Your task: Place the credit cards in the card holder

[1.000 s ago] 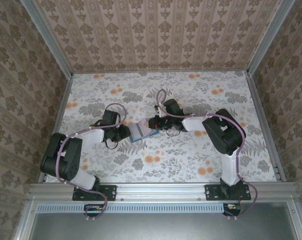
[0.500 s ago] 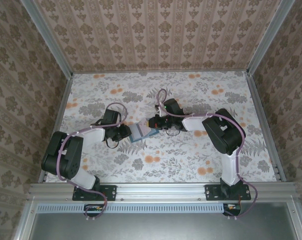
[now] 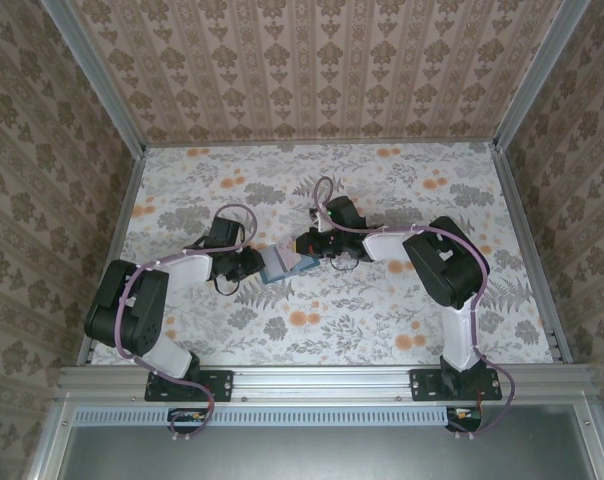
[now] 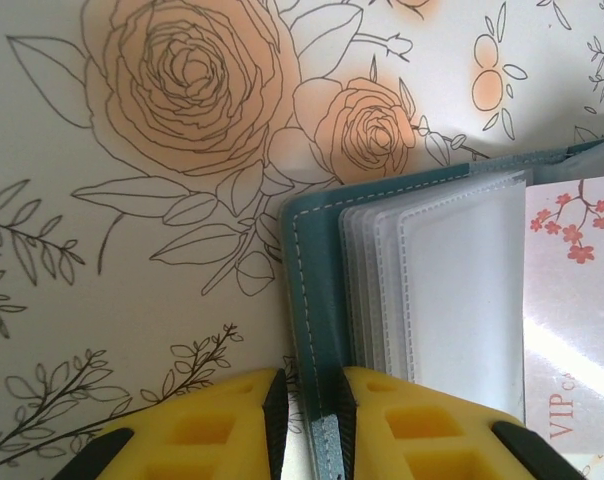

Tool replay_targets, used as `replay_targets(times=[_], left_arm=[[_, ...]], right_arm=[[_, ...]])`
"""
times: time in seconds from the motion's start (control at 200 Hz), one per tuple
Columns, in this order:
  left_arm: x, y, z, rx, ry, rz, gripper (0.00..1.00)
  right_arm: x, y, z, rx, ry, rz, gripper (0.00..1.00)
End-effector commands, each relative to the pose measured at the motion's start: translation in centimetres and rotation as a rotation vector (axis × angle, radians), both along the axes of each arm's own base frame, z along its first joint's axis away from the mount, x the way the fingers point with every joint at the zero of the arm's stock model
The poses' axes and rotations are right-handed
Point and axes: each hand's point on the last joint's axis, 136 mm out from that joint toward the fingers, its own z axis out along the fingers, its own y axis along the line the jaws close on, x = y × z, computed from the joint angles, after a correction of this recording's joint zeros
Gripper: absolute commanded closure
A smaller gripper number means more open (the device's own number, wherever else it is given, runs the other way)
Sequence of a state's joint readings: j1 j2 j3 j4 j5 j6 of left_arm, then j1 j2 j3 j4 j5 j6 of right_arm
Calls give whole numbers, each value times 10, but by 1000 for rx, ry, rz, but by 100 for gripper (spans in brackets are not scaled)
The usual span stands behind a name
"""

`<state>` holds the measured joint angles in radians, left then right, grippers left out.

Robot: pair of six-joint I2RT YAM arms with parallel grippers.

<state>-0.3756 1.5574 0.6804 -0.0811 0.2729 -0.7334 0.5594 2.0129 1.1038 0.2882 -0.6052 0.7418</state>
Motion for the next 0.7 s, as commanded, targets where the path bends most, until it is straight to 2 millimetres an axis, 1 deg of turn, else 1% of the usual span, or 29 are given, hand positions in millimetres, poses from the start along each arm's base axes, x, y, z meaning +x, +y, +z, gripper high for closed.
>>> replay_targets(times=[0.0,0.105,0.245,0.48,0.62,0.695], left_arm=[[-1,-12,-8,-11,21,-26,75],[-1,-11,-7,-5,21,-27,75],[-1,-10,-5,5,16,-30,75],[0,-7,-3,18,13,-34,75],[1,-6,-3,25,13,-36,75],[2,-5,-2,24,11,-36,75]], right_arm=[[-5,-2,-25,-51,61,-13,92],[-5,-6,-26,-71,50,-20,92],[-3,-12,-23,-128,14,-22,92],[0,-26,-28,-299,-73,9,92],[4,-33,-24,-352,-109,4,92],[6,-33,-23,-365,-118,5,92]])
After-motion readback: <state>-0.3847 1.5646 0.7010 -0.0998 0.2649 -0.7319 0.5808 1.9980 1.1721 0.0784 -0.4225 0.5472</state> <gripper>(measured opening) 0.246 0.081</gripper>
